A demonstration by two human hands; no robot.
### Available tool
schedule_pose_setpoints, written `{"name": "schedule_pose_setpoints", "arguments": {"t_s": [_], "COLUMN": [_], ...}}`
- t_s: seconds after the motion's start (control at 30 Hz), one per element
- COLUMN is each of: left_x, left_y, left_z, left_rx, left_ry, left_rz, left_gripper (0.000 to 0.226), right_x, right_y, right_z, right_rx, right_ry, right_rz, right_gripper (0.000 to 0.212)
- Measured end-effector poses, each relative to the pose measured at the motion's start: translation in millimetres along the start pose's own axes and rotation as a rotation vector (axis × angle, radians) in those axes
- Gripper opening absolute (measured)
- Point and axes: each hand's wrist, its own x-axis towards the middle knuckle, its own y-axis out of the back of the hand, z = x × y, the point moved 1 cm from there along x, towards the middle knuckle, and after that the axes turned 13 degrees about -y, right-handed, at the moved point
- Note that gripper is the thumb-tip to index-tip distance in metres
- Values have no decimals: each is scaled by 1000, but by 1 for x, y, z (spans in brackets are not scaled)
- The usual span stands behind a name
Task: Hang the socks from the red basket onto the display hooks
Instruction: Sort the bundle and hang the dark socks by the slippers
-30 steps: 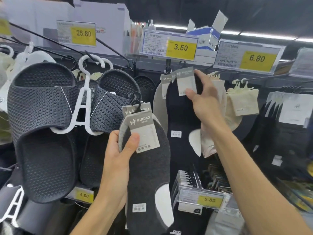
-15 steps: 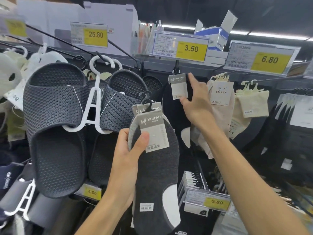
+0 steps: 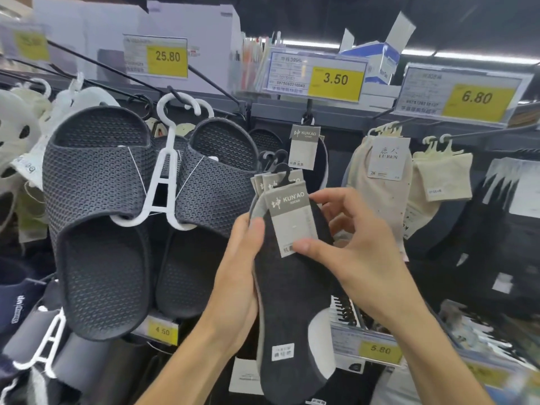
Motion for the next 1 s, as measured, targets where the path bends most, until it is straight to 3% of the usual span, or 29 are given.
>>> {"name": "schedule_pose_setpoints", "arguments": {"t_s": [0.2,0.47,0.67,0.8,0.9,1.0], "left_x": [1,2,3,2,4,3], "left_y": [-5,-7,-2,7,18,27], "left_z": [1,9,11,14,19,23], "left_rx": [-86,-66,-7,47,107,153], "left_ry": [40,-35,-91,-164,-201,-203], "left_rz": [-99,-161,-109,-25,54,93], "left_gripper": [48,45,39,35,37,39], "right_x": [6,2,-2,6,22,45], "right_y": [11,8,3,7,18,29], "right_z": [7,1,1,6,9,10], "right_rx": [178,126,159,342,522,540], "right_ry": [-55,-29,-33,-113,-179,-192], "right_rz": [16,7,-69,-97,-22,121], "right_gripper": [41,30,25,25,27,32]}}
